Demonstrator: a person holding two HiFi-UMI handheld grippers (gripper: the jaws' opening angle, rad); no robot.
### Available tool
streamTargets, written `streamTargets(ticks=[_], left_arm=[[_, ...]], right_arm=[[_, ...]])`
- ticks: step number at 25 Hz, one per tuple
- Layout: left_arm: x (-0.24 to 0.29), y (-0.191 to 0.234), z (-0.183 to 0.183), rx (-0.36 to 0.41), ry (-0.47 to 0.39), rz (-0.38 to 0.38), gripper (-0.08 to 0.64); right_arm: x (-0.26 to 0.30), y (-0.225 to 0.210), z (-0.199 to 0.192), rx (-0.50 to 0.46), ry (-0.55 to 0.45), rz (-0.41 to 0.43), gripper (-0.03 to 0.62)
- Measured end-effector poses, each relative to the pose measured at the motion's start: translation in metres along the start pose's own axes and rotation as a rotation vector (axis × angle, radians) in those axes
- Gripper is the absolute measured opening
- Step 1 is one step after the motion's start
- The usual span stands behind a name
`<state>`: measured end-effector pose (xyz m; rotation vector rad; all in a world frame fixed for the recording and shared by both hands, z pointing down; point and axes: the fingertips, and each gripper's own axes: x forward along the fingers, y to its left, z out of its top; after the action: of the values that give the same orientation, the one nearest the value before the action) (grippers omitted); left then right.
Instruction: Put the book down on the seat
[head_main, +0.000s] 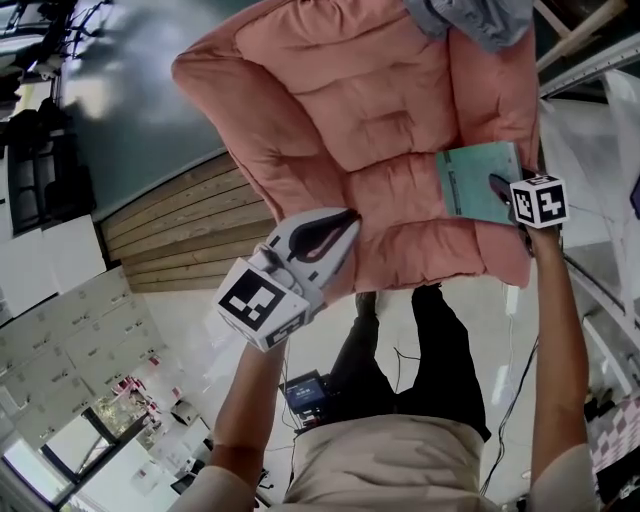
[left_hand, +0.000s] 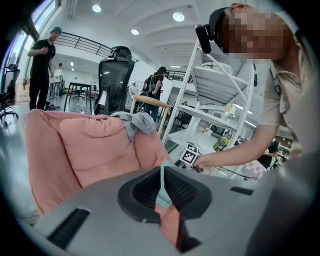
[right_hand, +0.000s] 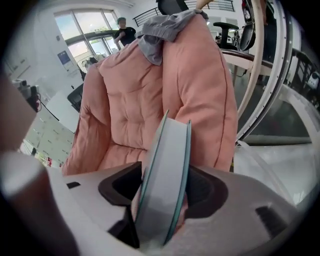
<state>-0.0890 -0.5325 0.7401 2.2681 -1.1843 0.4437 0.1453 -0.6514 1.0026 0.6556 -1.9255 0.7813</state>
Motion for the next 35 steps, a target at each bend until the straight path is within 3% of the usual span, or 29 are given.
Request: streamTargets(ticks=[2, 6, 16, 20, 25, 30, 35], left_arm=[[-0.005, 0.002, 0.003, 0.0, -0.003, 0.001, 0.025], [-0.013, 0.004, 0.008, 0.005, -0.012, 0.002, 0.025], [-0.025, 0.004, 0.016, 0.05, -0.034, -0.001, 0.025], [-0.045, -0.007, 0.032, 0.083, -0.067, -0.015, 0.025], [-0.083, -0.035, 0.056, 0.113, -0.107, -0.031, 0.025], [-0.119, -0.057, 0.076, 0.143, -0.112, -0.034, 0.025], [-0.151, -0.078, 0.1, 0.19, -0.191, -0.056, 0.025]], right_arm=[[-0.002, -0.003, 0.003, -0.02, 0.014, -0.037, 0.266], [-0.012, -0.005, 0.016, -0.02, -0.013, -0.076, 0.276], [-0.069, 0.014, 0.063, -0.019, -0.211, -0.118, 0.259], [-0.125, 0.042, 0.091, -0.019, -0.341, -0.115, 0.192], [-0.211, 0.095, 0.109, -0.037, -0.486, -0.071, -0.012], [-0.273, 0.146, 0.112, -0.077, -0.557, -0.02, -0.014], [-0.335, 0.19, 0.111, -0.109, -0.637, -0.006, -0.014]])
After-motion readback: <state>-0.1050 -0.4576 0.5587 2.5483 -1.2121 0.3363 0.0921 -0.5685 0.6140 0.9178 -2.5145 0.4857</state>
